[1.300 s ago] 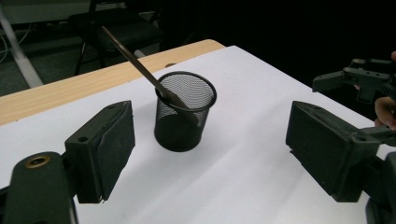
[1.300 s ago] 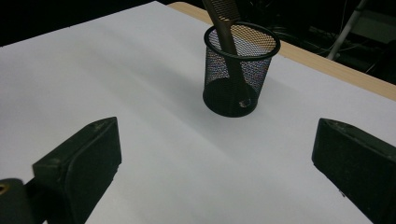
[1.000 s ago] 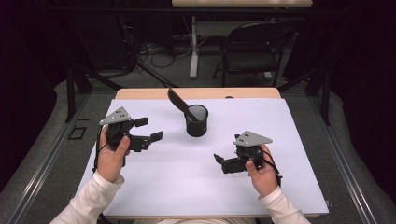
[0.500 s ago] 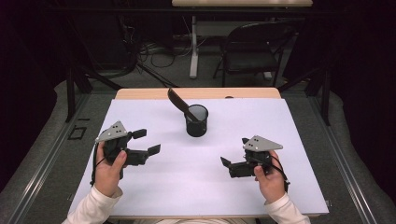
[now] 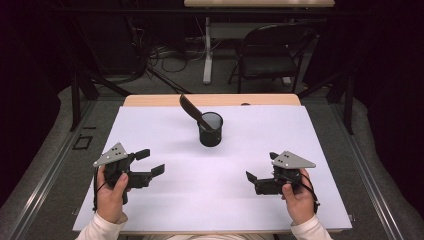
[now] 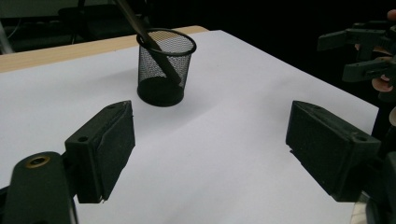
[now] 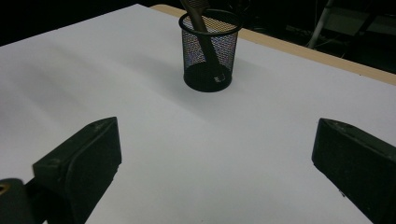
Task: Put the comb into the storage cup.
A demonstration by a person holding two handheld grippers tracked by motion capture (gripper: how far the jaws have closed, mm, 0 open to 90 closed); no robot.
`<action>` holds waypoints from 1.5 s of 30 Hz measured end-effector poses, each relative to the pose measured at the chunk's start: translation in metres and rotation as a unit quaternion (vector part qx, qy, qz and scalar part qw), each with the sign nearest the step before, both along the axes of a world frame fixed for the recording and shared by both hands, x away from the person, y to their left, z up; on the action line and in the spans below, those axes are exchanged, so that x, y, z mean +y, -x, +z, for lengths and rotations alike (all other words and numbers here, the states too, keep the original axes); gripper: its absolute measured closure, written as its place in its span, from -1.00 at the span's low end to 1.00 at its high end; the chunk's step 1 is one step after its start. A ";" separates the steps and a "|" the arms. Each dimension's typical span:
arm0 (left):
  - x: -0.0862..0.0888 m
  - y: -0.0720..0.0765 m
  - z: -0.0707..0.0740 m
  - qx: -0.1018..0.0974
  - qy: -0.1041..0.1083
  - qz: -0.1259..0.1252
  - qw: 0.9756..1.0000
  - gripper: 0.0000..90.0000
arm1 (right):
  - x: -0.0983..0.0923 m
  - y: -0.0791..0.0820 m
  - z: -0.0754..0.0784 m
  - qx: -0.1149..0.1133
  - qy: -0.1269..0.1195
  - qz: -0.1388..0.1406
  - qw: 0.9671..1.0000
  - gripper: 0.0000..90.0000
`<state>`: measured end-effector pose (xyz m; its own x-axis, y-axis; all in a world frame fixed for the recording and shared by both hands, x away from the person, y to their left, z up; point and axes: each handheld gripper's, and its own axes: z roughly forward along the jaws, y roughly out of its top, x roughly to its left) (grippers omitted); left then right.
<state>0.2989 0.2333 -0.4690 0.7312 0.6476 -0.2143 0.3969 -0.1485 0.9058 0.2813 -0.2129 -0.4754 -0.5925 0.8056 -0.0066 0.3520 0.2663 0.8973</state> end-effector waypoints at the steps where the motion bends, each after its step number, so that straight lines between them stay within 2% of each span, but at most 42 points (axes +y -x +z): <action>1: 0.001 0.001 -0.002 -0.002 0.000 0.001 1.000 -0.64 | -0.001 0.001 0.000 -0.002 0.001 0.000 1.000 -0.97; 2: 0.004 0.002 -0.006 -0.004 -0.004 0.006 1.000 -0.64 | -0.003 0.003 -0.001 -0.002 0.000 -0.002 1.000 -0.97; 10: 0.015 0.005 -0.021 -0.012 0.003 0.020 1.000 -0.64 | -0.013 0.009 -0.007 -0.003 -0.003 -0.019 1.000 -0.97; 13: 0.018 0.005 -0.024 -0.014 -0.004 0.026 1.000 -0.64 | -0.016 0.009 -0.009 -0.002 -0.007 -0.023 1.000 -0.97; 21: 0.031 0.002 -0.035 -0.018 0.007 0.060 0.998 -0.64 | -0.030 0.006 -0.021 0.001 -0.021 -0.051 0.998 -0.97; 28: 0.037 0.000 -0.041 -0.023 0.005 0.070 0.997 -0.64 | -0.038 0.003 -0.027 -0.001 -0.030 -0.068 0.997 -0.97; 35: 0.042 -0.003 -0.048 -0.018 0.009 0.084 0.996 -0.64 | -0.044 -0.002 -0.037 0.005 -0.025 -0.086 0.996 -0.97; 38: 0.045 -0.005 -0.051 -0.016 0.007 0.090 0.996 -0.64 | -0.048 -0.004 -0.042 0.015 -0.034 -0.090 0.995 -0.97; 45: 0.052 -0.007 -0.055 -0.012 0.012 0.100 0.995 -0.64 | -0.055 -0.009 -0.049 0.021 -0.031 -0.102 0.994 -0.97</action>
<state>0.3063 0.2848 -0.5244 0.5933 0.7756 -0.2153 0.3943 -0.0469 0.9178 0.2901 -0.2680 -0.5240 -0.4152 0.9071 0.0689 0.4307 0.1293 0.8932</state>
